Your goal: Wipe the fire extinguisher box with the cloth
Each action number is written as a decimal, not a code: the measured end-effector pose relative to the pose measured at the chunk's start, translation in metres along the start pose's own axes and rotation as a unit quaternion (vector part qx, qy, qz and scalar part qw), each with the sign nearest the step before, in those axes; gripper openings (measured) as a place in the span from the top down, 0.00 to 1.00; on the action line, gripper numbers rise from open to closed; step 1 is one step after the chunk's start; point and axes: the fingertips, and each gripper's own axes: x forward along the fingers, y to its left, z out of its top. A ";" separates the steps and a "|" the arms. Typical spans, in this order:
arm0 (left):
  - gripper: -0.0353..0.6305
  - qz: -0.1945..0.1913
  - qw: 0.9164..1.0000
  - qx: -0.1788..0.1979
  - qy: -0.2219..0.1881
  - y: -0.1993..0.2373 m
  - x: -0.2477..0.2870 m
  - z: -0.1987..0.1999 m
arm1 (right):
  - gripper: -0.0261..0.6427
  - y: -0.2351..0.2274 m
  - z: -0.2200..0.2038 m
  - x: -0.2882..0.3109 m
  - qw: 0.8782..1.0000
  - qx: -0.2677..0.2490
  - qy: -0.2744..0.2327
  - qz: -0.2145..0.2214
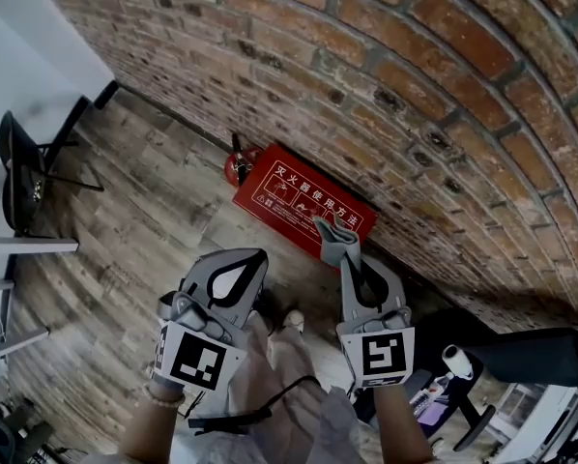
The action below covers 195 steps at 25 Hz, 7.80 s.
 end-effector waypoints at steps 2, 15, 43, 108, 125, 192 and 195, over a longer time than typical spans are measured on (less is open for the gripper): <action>0.95 -0.002 1.000 0.003 -0.002 0.009 0.005 -0.008 | 0.93 0.004 -0.002 0.015 1.000 -0.002 0.001 0.001; 0.95 0.009 1.000 0.001 0.002 0.057 0.040 -0.056 | 0.93 0.010 -0.022 0.112 1.000 0.004 0.013 0.010; 0.95 0.017 0.999 -0.032 0.039 0.122 0.066 -0.137 | 0.93 0.040 -0.063 0.290 0.998 0.018 0.053 0.029; 0.95 -0.024 0.999 -0.009 0.045 0.087 0.105 -0.145 | 0.93 -0.009 -0.177 0.297 0.983 0.067 0.169 -0.027; 0.95 -0.046 0.998 0.003 0.039 0.054 0.117 -0.133 | 0.93 -0.041 -0.200 0.259 0.981 0.082 0.165 -0.055; 0.95 -0.084 0.996 0.023 0.028 -0.010 0.138 -0.106 | 0.93 -0.130 -0.281 0.132 0.961 0.068 0.227 -0.140; 0.95 -0.078 0.996 0.021 0.028 -0.004 0.132 -0.107 | 0.93 -0.133 -0.269 0.129 0.964 0.086 0.208 -0.139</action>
